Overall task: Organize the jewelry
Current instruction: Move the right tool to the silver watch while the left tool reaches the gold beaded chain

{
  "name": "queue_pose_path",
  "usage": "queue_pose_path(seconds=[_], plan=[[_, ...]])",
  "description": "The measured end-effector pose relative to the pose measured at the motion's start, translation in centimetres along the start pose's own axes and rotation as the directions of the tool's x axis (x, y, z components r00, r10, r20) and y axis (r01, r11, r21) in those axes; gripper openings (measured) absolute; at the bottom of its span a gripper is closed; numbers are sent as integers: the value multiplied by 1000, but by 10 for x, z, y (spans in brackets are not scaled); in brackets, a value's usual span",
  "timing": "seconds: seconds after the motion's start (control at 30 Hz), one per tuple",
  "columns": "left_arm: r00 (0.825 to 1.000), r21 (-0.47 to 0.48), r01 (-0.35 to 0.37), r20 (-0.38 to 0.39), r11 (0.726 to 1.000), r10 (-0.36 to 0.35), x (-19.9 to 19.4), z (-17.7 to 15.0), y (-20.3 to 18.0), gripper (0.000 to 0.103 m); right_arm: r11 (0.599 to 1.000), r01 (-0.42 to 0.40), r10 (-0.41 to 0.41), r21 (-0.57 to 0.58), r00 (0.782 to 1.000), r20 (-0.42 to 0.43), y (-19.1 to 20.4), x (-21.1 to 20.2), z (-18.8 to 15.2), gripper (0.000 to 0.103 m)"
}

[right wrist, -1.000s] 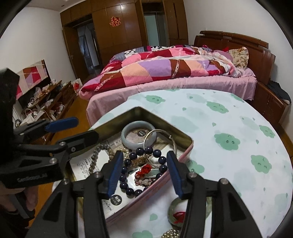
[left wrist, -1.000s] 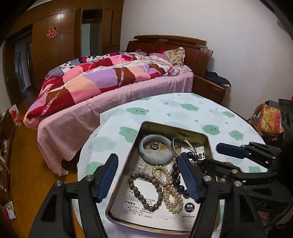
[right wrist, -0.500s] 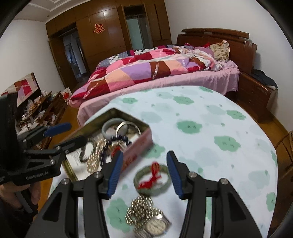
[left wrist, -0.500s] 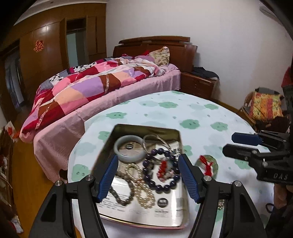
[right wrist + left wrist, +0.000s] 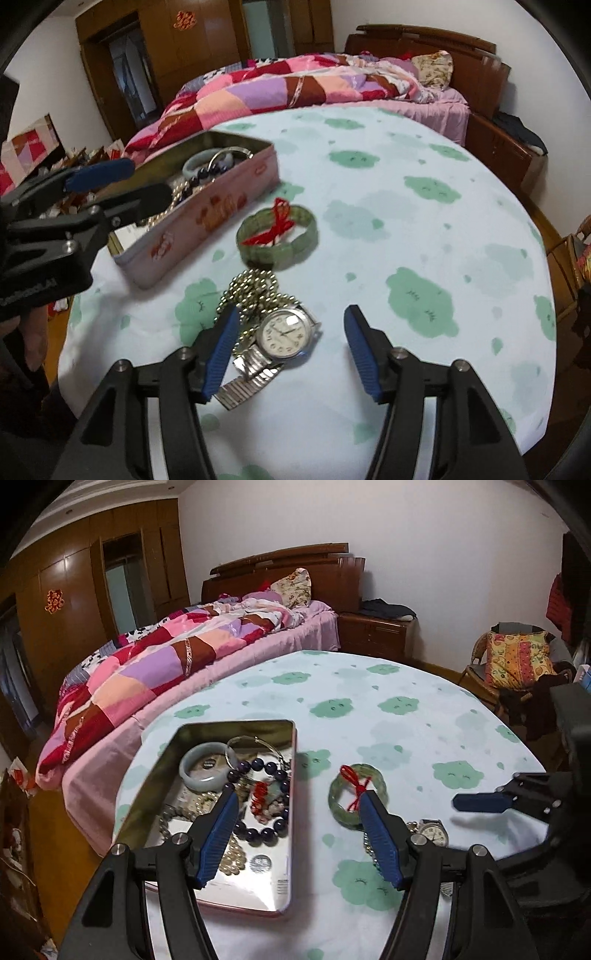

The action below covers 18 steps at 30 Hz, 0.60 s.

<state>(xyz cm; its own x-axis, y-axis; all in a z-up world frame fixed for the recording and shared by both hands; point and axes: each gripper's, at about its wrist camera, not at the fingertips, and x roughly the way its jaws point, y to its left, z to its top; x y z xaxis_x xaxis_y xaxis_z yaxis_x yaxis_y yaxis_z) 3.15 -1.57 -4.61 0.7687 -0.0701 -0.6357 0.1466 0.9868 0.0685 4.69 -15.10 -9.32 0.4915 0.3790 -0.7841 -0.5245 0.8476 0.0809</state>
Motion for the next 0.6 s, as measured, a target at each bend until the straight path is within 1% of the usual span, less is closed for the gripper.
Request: queue_pose_path(seconds=[0.13, 0.2, 0.3, 0.33, 0.37, 0.47, 0.6], plan=[[1000, -10, 0, 5, 1000, 0, -1, 0, -1, 68, 999, 16, -17, -38, 999, -39, 7, 10, -6, 65], [1000, -17, 2, 11, 1000, -2, -3, 0, -1, 68, 997, 61, -63, -42, 997, -47, 3, 10, -9, 65], [1000, -15, 4, 16, 1000, -4, -5, 0, -3, 68, 995, 102, -103, -15, 993, -49, -12, 5, -12, 65], [1000, -15, 6, 18, 1000, -5, -5, 0, -4, 68, 991, 136, -137, -6, 990, -47, -19, 3, -14, 65], [1000, -14, 9, 17, 1000, -9, -5, -1, -6, 68, 989, 150, -150, -1, 988, -44, -22, 1, -15, 65], [1000, -4, 20, 8, 1000, -20, -3, -3, -12, 68, 987, 158, -156, 34, 987, -41, -34, -4, -19, 65], [999, 18, 42, 0, 999, -42, -2, -7, -25, 68, 990, 132, -131, 39, 991, -32, -33, -4, -19, 62]])
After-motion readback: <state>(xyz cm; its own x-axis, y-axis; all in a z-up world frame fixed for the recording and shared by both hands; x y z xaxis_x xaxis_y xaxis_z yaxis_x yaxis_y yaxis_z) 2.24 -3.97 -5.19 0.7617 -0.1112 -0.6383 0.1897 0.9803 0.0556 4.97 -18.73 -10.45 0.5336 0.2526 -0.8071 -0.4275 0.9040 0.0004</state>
